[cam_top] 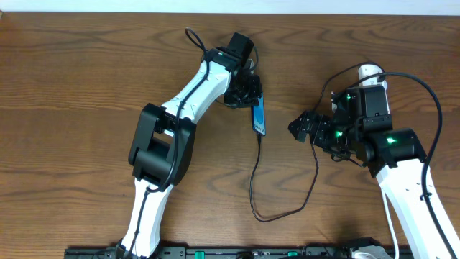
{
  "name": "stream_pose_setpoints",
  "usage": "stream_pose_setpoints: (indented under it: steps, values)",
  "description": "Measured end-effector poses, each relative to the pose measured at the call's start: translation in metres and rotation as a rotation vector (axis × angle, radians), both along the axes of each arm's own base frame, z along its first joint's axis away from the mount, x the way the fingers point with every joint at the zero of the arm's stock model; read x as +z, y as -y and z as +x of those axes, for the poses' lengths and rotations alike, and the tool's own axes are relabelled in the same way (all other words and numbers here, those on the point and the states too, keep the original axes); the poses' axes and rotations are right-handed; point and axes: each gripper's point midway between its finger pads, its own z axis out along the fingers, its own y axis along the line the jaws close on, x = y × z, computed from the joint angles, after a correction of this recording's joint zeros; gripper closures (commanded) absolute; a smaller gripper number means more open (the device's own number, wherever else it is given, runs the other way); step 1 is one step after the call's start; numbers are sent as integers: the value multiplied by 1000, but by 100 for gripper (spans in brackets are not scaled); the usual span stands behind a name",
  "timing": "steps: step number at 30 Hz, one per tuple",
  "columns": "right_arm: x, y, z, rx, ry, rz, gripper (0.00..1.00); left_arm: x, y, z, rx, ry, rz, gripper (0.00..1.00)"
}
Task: Plug charger to phone and switch on socket
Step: 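Lower the cabled phone flat onto the table with the left gripper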
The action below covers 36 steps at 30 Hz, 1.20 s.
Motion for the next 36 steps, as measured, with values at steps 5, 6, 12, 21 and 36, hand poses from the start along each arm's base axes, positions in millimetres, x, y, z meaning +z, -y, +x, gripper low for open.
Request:
stream_pose_setpoints:
  steps: [5,6,12,21,36]
  values:
    - [0,0,0,0,0,0,1,-5,-4,-7,-22,-19,18,87]
    - [0,0,0,0,0,0,1,-5,-4,-8,-27,-18,19,87]
    - [0,0,0,0,0,0,1,-5,-4,-8,-57,-3,20,78]
    - [0,0,-1,0,-4,-1,1,-5,-5,-9,-70,2,25,68]
    - [-2,1,-3,0,-16,-4,1,-9,-12,-13,-68,-15,62,49]
